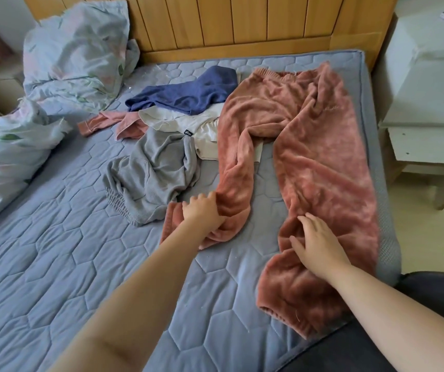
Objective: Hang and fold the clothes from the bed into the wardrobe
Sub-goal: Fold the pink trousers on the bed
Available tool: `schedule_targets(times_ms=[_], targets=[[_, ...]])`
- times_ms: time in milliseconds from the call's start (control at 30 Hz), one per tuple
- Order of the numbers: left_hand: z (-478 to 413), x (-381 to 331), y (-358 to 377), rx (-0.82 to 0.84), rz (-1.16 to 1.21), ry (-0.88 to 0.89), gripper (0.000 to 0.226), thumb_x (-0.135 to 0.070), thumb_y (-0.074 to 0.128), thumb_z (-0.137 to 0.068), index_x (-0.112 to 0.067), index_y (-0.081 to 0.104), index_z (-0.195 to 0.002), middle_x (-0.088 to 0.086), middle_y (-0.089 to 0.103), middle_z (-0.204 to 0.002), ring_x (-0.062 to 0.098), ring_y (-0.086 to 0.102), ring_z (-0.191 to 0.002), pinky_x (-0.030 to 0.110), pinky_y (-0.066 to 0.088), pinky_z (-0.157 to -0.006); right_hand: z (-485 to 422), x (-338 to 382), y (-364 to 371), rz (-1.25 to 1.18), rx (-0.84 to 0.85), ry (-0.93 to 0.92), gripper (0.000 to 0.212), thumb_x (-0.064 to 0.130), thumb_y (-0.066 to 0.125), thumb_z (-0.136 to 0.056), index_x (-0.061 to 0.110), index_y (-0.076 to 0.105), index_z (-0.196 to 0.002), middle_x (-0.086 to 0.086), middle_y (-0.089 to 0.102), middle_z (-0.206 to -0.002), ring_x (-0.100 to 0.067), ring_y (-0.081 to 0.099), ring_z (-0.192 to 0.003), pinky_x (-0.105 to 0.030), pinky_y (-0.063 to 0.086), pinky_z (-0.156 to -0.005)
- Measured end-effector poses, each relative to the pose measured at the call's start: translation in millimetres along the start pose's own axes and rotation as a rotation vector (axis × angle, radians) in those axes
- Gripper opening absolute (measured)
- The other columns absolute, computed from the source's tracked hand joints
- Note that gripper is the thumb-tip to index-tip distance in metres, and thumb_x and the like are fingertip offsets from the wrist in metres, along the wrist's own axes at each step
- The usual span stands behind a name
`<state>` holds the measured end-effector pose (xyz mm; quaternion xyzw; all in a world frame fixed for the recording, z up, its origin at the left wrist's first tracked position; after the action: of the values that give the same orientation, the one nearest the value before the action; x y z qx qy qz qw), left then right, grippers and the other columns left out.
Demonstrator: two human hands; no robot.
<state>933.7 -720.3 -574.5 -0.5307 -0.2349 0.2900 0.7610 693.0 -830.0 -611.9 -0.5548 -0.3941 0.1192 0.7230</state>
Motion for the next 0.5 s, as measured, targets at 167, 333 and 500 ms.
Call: schedule_targets(times_ms=[167,333,500], targets=[[0.9,-1.8,-22.9,-0.119,0.038,-0.037,0.024,-0.03,0.046,-0.094,-0.019,0.062,-0.107,0.006,0.065,-0.108,0.028,0.062,-0.098,0.032,0.042,-0.072,2.3,-1.9,-2.0,-0.011,0.011,0.018,0.059,0.036,0.049,-0.094,0.007,0.035,-0.144,-0.012,0.03,-0.152,-0.023,0.022,-0.142,-0.034,0.02,-0.117],[55.1,-69.2,-38.7,-0.123,-0.47,0.384,0.055,-0.023,0.055,-0.091,-0.011,0.034,-0.141,0.012,0.04,-0.14,0.035,0.057,-0.109,0.038,0.046,-0.067,3.4,-1.8,-5.0,-0.032,-0.018,0.017,0.058,0.034,0.053,-0.093,0.005,0.038,-0.142,-0.013,0.035,-0.149,-0.024,0.027,-0.14,-0.034,0.023,-0.116],[133.3,-93.3,25.0,0.891,0.112,0.688,0.029,-0.023,0.05,-0.096,-0.015,0.059,-0.122,0.001,0.071,-0.094,0.012,0.066,-0.068,0.022,0.05,-0.055,4.5,-2.9,-3.7,-0.042,-0.005,0.022,0.058,0.032,0.052,-0.094,0.003,0.037,-0.142,-0.016,0.035,-0.148,-0.026,0.028,-0.14,-0.035,0.023,-0.115]])
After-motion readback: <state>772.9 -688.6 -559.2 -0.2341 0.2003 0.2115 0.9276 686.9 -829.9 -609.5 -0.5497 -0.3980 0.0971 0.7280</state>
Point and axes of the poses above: each hand's wrist, its own z-axis away from the middle knuckle, its own y-axis out of the palm, x = y × z, the point moved 7 cm from there along -z, towards the middle knuckle
